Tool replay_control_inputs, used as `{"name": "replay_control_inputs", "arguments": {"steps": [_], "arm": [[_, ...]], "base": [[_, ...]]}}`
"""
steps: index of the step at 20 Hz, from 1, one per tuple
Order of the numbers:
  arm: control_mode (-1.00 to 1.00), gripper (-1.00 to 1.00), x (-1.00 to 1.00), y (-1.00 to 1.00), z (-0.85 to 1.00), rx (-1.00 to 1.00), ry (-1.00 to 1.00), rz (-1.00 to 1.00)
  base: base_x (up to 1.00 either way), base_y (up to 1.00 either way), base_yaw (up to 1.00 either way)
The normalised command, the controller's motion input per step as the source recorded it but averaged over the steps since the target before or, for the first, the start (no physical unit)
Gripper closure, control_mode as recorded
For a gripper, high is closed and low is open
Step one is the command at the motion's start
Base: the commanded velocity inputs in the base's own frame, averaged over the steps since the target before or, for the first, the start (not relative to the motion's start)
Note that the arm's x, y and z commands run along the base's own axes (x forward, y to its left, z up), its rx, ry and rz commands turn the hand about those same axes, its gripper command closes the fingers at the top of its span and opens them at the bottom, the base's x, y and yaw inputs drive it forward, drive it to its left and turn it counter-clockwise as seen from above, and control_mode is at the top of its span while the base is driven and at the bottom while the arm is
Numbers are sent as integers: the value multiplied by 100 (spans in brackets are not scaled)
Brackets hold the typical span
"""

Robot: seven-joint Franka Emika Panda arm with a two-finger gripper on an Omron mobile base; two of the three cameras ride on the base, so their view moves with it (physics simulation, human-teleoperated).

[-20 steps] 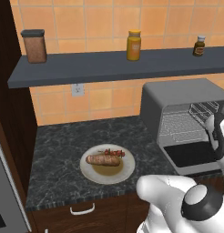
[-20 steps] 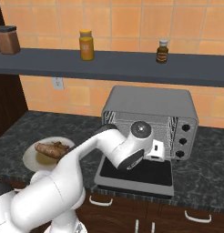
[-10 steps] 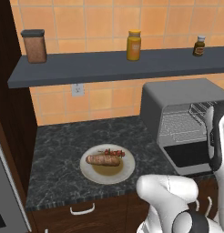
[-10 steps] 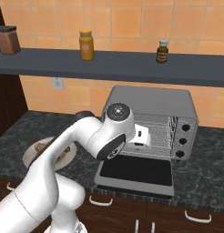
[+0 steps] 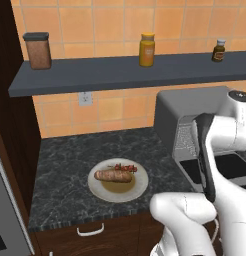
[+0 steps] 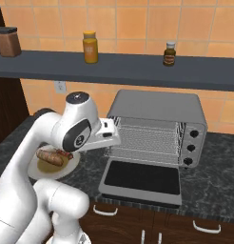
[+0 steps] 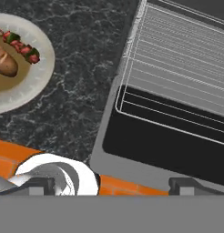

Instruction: Pick up the kebab skewer and baguette bread, and place them inside the toaster oven. Close the toaster oven door and start by setting the timer.

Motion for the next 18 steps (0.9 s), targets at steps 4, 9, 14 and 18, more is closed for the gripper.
{"name": "replay_control_inputs", "arguments": {"steps": [4, 9, 14, 18], "arm": [[-100, -100, 0, 100, -16, 0, 24, 54], [-100, -100, 0, 87, -17, 0, 22, 55], [-100, -100, 24, 83, -33, -3, 6, 27], [-100, -100, 48, 68, -29, -3, 2, 4]], "base": [[0, 0, 0], [0, 0, 0], [0, 0, 0], [0, 0, 0]]}}
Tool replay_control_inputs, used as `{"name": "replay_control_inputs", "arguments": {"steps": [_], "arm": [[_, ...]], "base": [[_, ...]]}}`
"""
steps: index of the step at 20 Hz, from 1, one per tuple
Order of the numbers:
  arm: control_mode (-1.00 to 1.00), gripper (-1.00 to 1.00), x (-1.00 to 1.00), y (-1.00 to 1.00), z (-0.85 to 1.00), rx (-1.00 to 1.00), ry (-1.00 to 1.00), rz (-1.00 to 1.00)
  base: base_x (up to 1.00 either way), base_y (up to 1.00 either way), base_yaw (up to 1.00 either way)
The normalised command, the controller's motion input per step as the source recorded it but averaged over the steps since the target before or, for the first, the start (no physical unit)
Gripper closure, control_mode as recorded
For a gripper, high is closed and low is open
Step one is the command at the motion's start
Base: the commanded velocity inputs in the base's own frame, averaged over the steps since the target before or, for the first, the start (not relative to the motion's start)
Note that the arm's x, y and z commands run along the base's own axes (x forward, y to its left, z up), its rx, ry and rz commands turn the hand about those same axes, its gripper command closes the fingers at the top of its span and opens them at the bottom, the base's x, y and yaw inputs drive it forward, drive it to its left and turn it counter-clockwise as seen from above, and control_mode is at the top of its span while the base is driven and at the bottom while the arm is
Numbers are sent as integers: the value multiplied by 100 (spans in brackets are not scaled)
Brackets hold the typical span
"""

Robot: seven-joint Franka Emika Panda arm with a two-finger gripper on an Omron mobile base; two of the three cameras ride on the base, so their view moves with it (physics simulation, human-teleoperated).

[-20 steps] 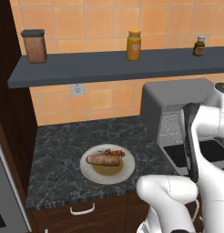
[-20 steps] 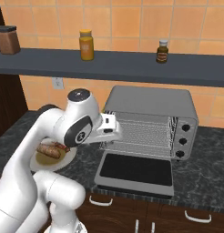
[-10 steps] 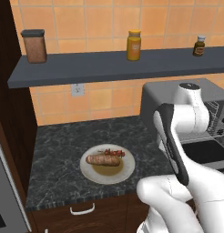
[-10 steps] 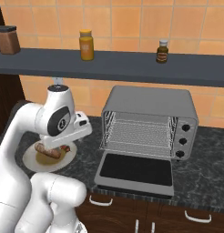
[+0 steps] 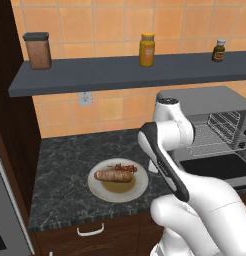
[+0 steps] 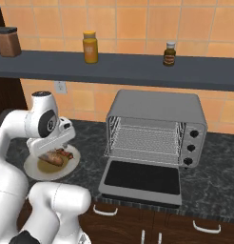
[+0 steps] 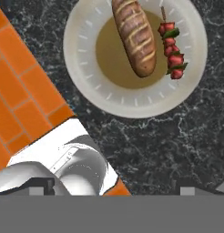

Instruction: Pick up the kebab skewer and baguette bread, and place them inside the toaster oven. Close the toaster oven door and start by setting the timer.

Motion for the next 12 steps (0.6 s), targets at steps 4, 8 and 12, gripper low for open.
{"name": "replay_control_inputs", "arguments": {"steps": [4, 8, 12], "arm": [[-100, -100, 46, 60, -22, -3, 4, 0], [-100, -100, 37, 40, -17, -1, 5, 0], [-100, -100, 3, 28, -16, 0, 3, 0]], "base": [[0, 0, 0], [0, 0, 0], [0, 0, 0]]}}
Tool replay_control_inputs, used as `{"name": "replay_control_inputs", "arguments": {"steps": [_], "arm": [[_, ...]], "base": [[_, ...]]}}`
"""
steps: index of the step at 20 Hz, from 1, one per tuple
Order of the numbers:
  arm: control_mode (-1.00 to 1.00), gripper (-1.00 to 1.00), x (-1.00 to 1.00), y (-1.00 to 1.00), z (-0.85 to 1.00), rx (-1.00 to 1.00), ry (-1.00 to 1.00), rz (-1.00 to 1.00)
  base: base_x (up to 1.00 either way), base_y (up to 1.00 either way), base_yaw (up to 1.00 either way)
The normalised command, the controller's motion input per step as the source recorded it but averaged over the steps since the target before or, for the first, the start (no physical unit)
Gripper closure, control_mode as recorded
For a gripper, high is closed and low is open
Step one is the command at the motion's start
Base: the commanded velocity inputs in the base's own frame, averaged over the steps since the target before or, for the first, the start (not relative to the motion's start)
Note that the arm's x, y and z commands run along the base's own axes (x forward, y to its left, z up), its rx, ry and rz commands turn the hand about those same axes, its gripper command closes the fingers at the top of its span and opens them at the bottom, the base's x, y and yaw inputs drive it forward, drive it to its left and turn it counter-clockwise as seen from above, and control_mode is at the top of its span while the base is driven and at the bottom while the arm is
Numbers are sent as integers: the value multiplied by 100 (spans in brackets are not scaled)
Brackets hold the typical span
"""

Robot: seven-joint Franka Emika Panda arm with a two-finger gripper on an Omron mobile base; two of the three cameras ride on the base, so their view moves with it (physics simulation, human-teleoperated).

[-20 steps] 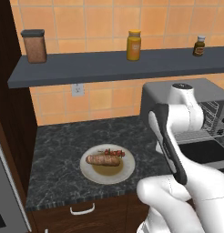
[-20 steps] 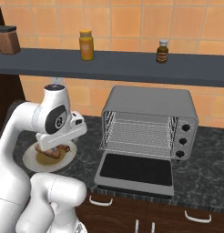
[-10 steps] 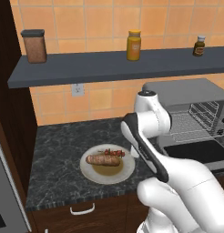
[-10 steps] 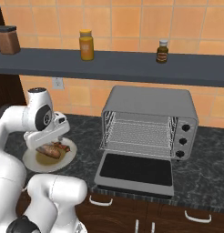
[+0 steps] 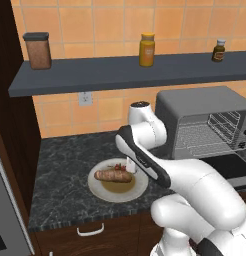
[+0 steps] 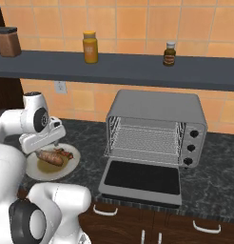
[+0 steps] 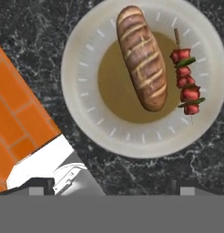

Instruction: Pick up the kebab skewer and baguette bread, and place them inside the toaster oven. Close the toaster oven door and start by setting the timer.

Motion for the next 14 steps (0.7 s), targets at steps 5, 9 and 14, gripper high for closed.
{"name": "replay_control_inputs", "arguments": {"steps": [5, 9, 14], "arm": [[-100, -100, 43, 4, -11, 0, 2, 1], [-100, -100, 50, -11, -18, 2, 5, 6], [-100, -100, 41, 14, -63, 4, 4, 1]], "base": [[0, 0, 0], [0, 0, 0], [0, 0, 0]]}}
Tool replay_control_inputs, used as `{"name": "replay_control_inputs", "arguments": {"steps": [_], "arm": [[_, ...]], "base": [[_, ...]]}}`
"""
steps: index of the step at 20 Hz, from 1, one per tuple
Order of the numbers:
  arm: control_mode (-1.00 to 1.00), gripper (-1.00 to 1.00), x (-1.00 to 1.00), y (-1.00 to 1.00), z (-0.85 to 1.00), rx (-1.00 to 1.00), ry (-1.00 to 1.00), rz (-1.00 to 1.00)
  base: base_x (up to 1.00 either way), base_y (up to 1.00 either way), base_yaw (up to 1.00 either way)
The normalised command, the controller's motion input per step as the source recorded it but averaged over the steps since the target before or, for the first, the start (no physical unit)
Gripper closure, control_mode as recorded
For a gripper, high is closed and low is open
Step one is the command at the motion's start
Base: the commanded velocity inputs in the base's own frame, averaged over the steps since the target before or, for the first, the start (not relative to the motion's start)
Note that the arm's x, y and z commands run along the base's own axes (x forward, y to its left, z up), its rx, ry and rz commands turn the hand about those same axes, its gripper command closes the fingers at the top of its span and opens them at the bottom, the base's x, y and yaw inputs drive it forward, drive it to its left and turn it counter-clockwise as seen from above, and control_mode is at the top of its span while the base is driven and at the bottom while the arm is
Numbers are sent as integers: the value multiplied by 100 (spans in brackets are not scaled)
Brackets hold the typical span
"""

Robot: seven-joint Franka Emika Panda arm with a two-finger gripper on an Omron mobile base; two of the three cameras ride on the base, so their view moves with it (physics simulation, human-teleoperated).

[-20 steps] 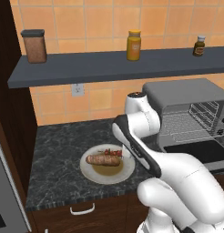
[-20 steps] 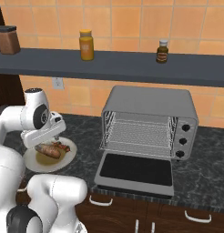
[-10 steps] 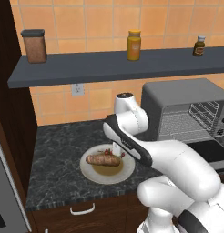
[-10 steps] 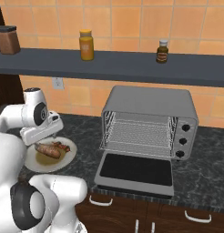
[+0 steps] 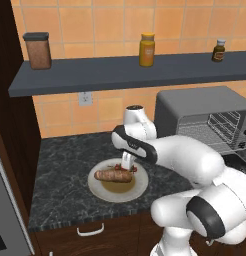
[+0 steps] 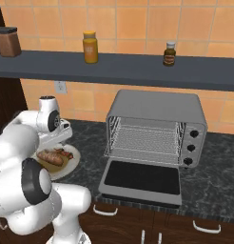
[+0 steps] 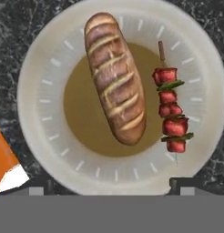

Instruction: Pick up the kebab skewer and baguette bread, and place them inside the toaster oven. Close the toaster oven door and start by setting the timer.

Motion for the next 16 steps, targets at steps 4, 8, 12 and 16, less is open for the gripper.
{"name": "replay_control_inputs", "arguments": {"steps": [4, 8, 12, 16], "arm": [[-100, -100, 25, 53, -53, 0, 0, 4], [-100, -100, 14, 32, -31, 0, -3, 3], [-100, -100, 9, 9, -26, 0, 0, 1], [-100, -100, 0, 11, -19, 0, 0, 0]], "base": [[0, 0, 0], [0, 0, 0], [0, 0, 0], [0, 0, 0]]}}
